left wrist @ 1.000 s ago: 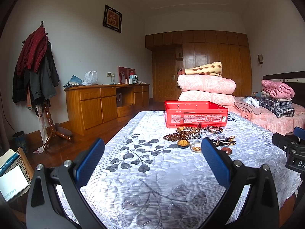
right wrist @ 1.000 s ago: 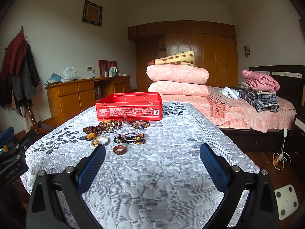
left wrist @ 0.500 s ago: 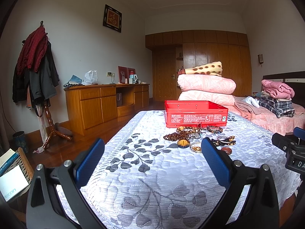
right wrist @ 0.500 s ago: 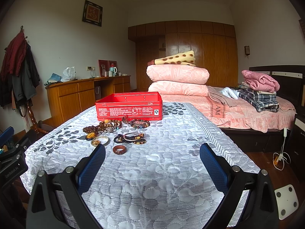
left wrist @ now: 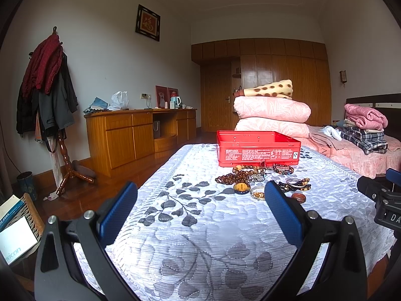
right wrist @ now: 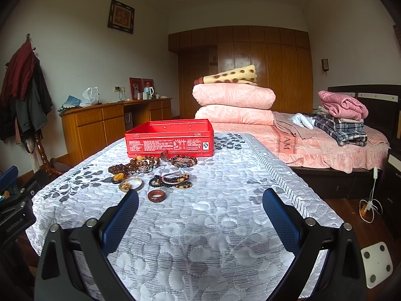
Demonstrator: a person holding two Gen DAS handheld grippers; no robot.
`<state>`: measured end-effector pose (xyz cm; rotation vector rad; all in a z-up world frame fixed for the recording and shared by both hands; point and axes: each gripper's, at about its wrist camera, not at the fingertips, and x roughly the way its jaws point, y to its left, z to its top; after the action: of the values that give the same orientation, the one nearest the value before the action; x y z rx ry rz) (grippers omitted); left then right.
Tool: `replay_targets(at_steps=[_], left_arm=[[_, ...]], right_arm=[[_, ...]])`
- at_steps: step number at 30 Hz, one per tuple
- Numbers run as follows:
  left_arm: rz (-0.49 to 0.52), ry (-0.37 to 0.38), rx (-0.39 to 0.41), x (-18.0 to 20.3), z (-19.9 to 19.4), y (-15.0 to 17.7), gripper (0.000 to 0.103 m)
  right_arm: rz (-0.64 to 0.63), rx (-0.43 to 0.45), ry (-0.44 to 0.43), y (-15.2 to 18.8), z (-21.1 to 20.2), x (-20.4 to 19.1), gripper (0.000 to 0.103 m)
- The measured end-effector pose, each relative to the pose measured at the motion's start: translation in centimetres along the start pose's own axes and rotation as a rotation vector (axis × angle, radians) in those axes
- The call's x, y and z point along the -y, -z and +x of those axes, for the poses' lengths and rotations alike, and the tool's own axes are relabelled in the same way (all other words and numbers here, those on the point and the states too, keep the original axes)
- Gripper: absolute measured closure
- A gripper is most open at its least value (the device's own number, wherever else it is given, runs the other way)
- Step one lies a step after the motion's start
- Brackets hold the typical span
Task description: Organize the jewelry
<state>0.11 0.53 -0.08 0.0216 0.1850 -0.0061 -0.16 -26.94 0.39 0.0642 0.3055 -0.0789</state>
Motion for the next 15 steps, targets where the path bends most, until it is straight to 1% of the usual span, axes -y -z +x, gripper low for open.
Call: replay_targets(at_steps=[3,6,10,13,15], left_arm=[[0.0,-0.001,-0.009,0.0,0.3,0.1,0.005],[-0.007,0.002,-0.035,-0.1,1.0,0.1,0.005],[-0.022,0.015,-0.063,-0.4,2.3,-0.1,0.005],[-0.051,0.037,-0.102,-0.8,3.7,-0.3,0.005],[-0.071,0.041,-0.15,-1.0,5.0,-0.3,0.005]], right_arm=[[0.0,-0.007,-0.002,0.1,0.3,-0.1,0.006],[-0.002,-0.015,-0.012,0.0,1.0,-0.2,0.006],[0.007,-0.033,-0.045,-0.4,2.2,-0.4,0.006],[0.005,-0.046,-0.064,-0.7,3.5,-0.8,0.006],[-0.001,-0.07,-0.08,-0.8,4.8,-1.3,0.006]])
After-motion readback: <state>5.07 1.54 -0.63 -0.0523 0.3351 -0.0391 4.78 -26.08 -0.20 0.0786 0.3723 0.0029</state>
